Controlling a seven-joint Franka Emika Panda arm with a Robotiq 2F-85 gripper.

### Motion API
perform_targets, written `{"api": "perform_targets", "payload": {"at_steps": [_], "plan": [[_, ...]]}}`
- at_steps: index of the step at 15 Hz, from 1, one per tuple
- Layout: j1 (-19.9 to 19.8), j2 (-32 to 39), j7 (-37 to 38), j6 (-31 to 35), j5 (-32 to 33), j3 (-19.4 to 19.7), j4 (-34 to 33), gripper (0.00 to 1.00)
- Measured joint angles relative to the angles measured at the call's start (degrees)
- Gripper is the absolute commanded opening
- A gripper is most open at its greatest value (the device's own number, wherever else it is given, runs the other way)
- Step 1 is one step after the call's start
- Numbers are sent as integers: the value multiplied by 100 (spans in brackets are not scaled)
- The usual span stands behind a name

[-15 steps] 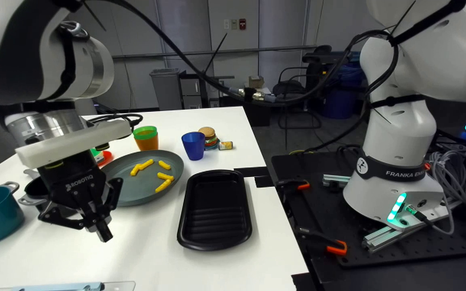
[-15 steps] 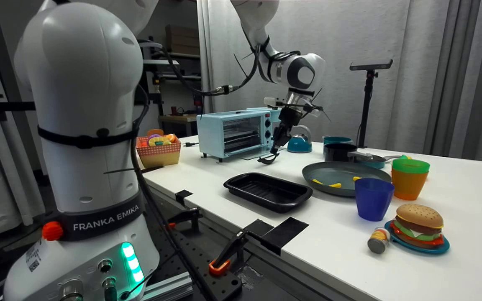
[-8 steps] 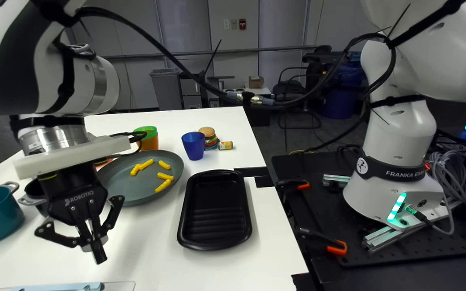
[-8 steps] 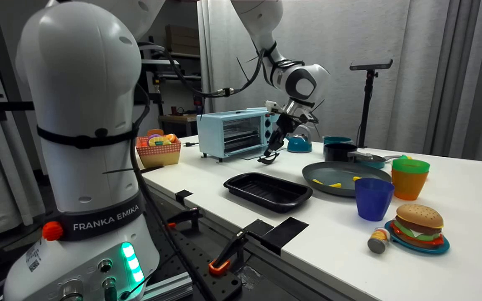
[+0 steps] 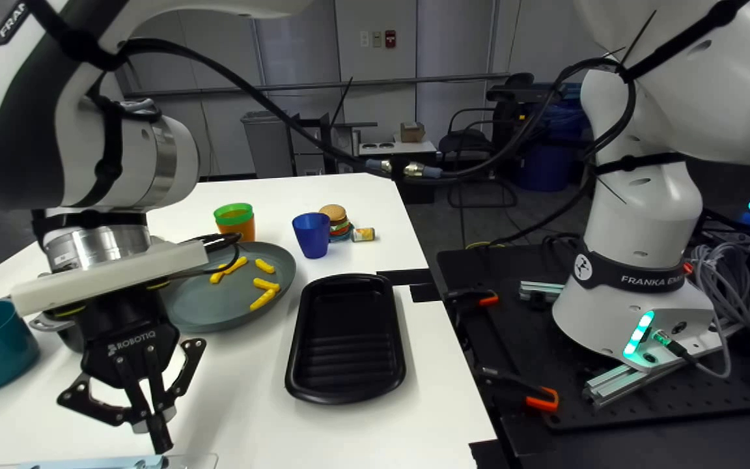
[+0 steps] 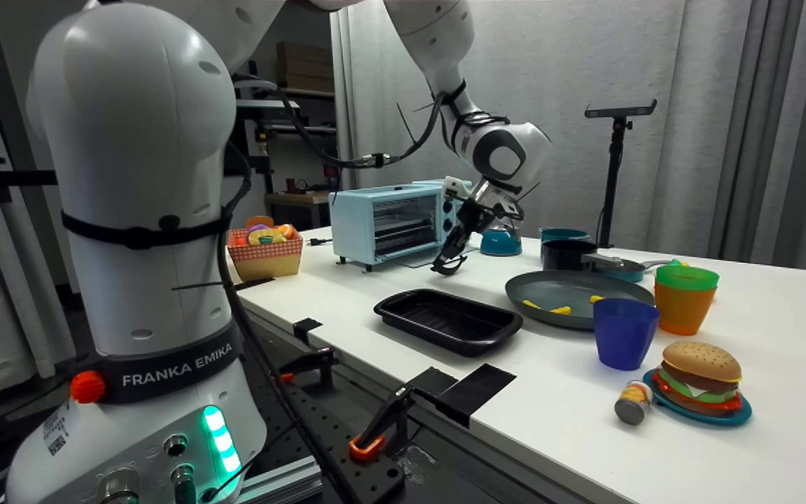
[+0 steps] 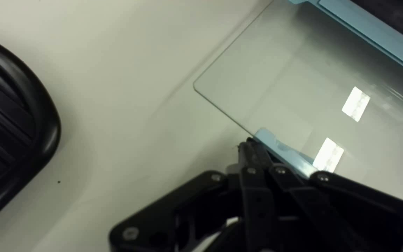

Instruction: Close the oven door

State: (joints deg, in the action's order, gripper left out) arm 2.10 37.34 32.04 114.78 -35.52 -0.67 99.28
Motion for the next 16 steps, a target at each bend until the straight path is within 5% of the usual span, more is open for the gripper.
{"api": "perform_targets", "payload": {"at_steps": [16], "plan": [[-103, 46, 195, -7, -441, 8, 121, 0]]}}
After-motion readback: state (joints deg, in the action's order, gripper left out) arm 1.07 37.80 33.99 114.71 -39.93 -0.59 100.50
